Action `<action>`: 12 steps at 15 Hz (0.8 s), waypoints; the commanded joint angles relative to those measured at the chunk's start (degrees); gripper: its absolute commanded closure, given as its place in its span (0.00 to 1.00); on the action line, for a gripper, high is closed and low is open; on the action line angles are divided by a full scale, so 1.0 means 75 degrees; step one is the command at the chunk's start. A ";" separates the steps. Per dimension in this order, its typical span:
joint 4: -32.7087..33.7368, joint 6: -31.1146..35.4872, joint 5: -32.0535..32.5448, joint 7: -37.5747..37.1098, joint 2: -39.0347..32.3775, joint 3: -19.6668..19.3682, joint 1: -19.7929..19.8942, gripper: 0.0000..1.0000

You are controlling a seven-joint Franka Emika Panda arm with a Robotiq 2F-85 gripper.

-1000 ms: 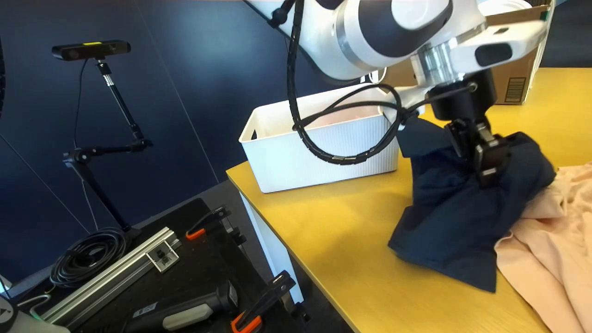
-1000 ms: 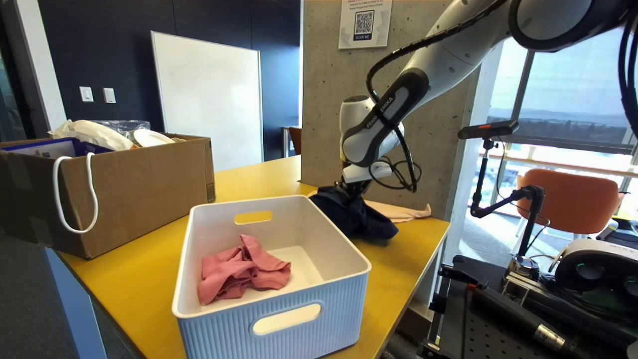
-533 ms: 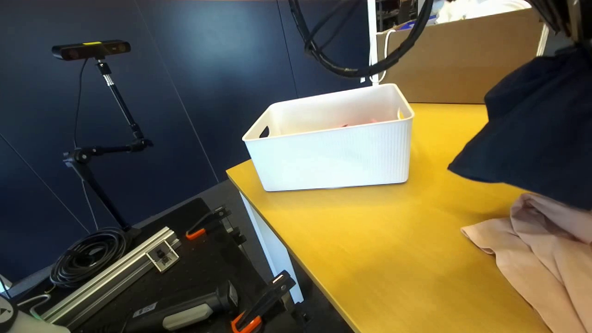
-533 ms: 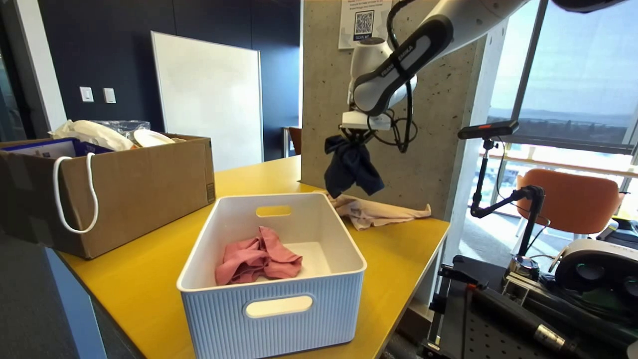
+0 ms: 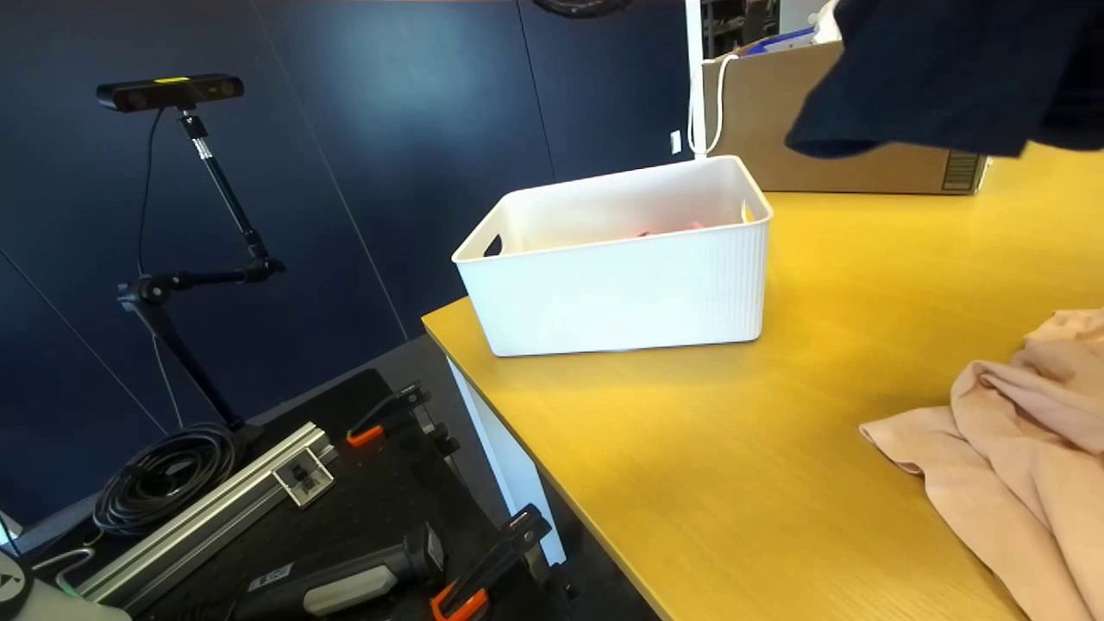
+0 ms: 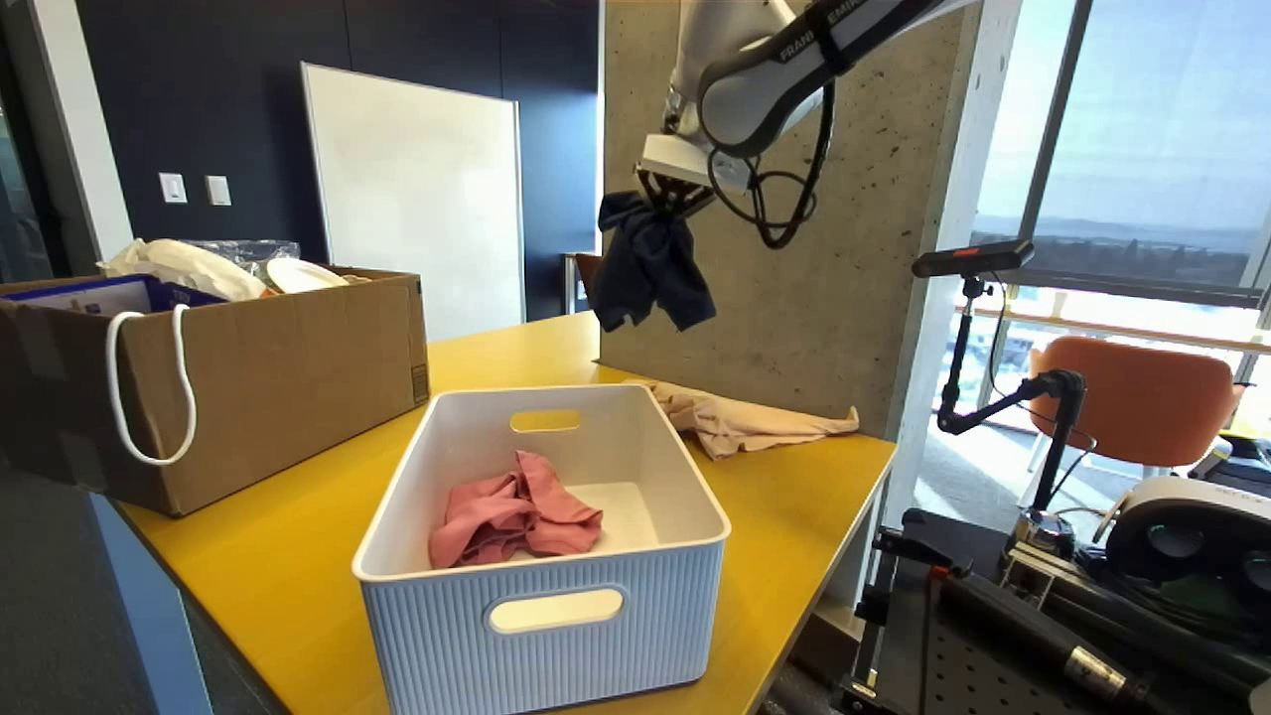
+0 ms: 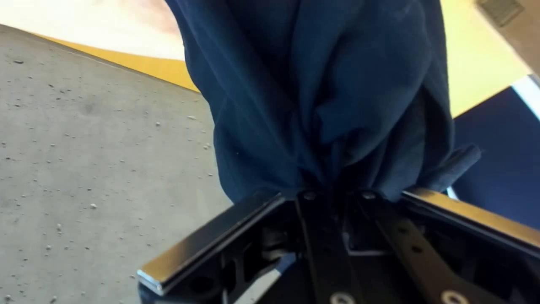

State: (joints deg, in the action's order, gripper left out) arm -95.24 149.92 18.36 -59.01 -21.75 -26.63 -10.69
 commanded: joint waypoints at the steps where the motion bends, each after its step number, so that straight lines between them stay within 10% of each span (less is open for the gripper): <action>1: -0.0889 0.0540 0.0399 0.0075 0.1336 0.0926 -0.0165 0.97; 6: -0.2084 0.0400 -0.0441 0.1009 0.2415 0.2473 0.0138 0.97; 12: -0.3309 -0.0037 -0.1941 0.2563 0.2643 0.3110 0.0697 0.97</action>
State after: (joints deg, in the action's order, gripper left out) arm -116.29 150.44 9.57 -47.26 -2.90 -5.67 -8.44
